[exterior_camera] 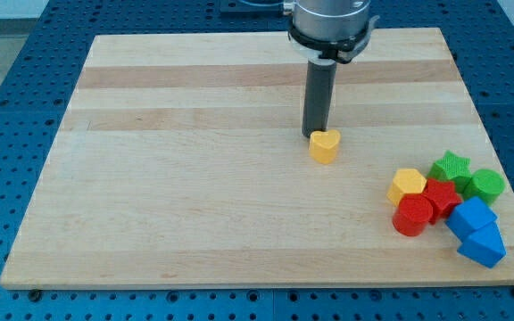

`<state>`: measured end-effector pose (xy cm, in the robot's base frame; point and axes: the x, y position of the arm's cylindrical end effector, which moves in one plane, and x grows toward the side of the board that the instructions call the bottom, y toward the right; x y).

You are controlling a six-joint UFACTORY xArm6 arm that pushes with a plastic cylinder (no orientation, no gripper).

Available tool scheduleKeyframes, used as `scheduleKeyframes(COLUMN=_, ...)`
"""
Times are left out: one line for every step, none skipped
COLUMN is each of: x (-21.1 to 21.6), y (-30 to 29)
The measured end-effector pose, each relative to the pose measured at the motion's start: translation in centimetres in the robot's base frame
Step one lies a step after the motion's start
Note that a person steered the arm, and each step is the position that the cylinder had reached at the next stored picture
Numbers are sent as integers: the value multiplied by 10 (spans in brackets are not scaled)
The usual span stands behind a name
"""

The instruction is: Push the yellow heart left of the yellow hexagon

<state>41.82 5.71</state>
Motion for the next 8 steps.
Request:
scheduleKeyframes(x=0, y=-6)
scheduleKeyframes(x=0, y=-5)
scheduleKeyframes(x=2, y=0)
scheduleKeyframes(x=12, y=5)
scheduleKeyframes(x=26, y=7)
scheduleKeyframes(x=35, y=7)
scheduleKeyframes(x=44, y=7)
scheduleKeyframes(x=49, y=7)
